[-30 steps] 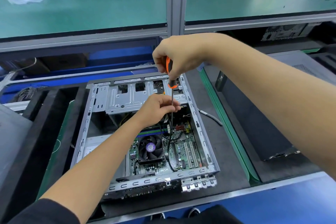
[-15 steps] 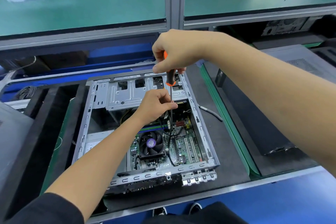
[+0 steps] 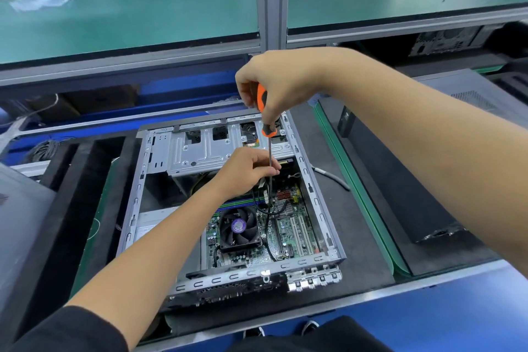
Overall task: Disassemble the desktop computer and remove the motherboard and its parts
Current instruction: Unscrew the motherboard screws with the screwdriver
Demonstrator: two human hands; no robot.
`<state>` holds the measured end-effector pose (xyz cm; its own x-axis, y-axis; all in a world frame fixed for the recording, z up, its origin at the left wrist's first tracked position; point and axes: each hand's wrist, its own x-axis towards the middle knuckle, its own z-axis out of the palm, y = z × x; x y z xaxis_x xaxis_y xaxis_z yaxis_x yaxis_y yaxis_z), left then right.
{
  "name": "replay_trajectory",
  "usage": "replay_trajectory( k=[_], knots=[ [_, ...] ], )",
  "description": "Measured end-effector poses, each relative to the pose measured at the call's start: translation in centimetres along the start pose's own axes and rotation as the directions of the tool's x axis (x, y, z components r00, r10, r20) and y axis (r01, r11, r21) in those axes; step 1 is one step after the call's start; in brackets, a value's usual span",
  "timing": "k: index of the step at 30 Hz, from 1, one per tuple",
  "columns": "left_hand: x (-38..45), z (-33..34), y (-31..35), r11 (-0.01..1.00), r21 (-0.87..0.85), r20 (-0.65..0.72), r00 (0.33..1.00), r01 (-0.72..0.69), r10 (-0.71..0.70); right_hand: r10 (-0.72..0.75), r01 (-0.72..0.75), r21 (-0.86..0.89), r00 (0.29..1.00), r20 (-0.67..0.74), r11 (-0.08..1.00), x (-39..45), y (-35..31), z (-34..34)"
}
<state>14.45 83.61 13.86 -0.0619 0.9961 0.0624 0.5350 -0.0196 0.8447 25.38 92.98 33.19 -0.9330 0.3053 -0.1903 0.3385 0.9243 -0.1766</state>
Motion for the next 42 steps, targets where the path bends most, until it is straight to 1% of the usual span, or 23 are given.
replay_trajectory(
  k=[4, 7, 9, 13, 18, 25, 29, 33, 36, 39, 41, 42],
  knots=[
    [0.0, 0.2, -0.3, 1.0, 0.001, -0.084, 0.996, 0.031, -0.03, 0.019, -0.015, 0.065, 0.998, -0.056, 0.998, 0.0, 0.5, 0.1],
    [0.0, 0.2, -0.4, 1.0, 0.007, -0.121, 0.992, 0.026, -0.025, 0.063, -0.056, 0.142, 0.997, -0.051, 0.988, 0.3, 0.9, 0.5],
    [0.1, 0.3, -0.4, 1.0, 0.012, -0.12, 0.992, 0.025, -0.023, 0.081, -0.071, 0.146, 0.995, -0.06, 0.987, 0.4, 1.1, 0.7],
    [0.3, 0.3, -0.3, 1.0, 0.008, -0.114, 0.993, 0.021, -0.02, 0.082, -0.073, 0.067, 0.987, -0.136, 0.995, 0.4, 1.0, 0.8],
    [0.4, 0.2, 0.2, 1.0, -0.003, -0.124, 0.992, 0.016, -0.016, 0.086, -0.073, 0.079, 0.981, -0.172, 0.994, 0.4, 1.1, 0.4],
    [0.5, 0.0, 0.4, 1.0, -0.026, -0.11, 0.994, -0.001, -0.002, 0.108, -0.079, 0.149, 0.976, -0.192, 0.986, 0.2, 1.6, -0.3],
    [0.5, 0.2, -0.2, 1.0, 0.018, -0.018, 1.0, 0.009, -0.009, 0.137, -0.079, 0.248, 0.964, -0.23, 0.966, -0.5, 1.7, -1.3],
    [0.1, 0.4, -1.2, 0.995, 0.081, 0.123, 0.99, 0.064, -0.073, 0.158, -0.054, 0.345, 0.947, -0.281, 0.937, -1.2, 1.7, -2.5],
    [-0.4, 0.2, -1.7, 0.974, 0.22, 0.229, 0.967, 0.063, -0.114, 0.152, -0.031, 0.372, 0.941, -0.301, 0.928, -1.2, 1.6, -2.9],
    [-0.9, 0.1, -2.3, 0.932, 0.351, 0.298, 0.933, 0.087, -0.199, 0.145, -0.012, 0.408, 0.944, -0.297, 0.913, -0.8, 1.4, -3.0],
    [-1.2, 0.1, -2.8, 0.912, 0.391, 0.314, 0.913, 0.126, -0.261, 0.137, 0.003, 0.432, 0.946, -0.293, 0.902, -0.4, 1.2, -3.0],
    [-1.4, 0.1, -3.0, 0.91, 0.385, 0.327, 0.899, 0.155, -0.291, 0.132, 0.012, 0.443, 0.947, -0.293, 0.897, -0.1, 1.0, -2.9]
  ],
)
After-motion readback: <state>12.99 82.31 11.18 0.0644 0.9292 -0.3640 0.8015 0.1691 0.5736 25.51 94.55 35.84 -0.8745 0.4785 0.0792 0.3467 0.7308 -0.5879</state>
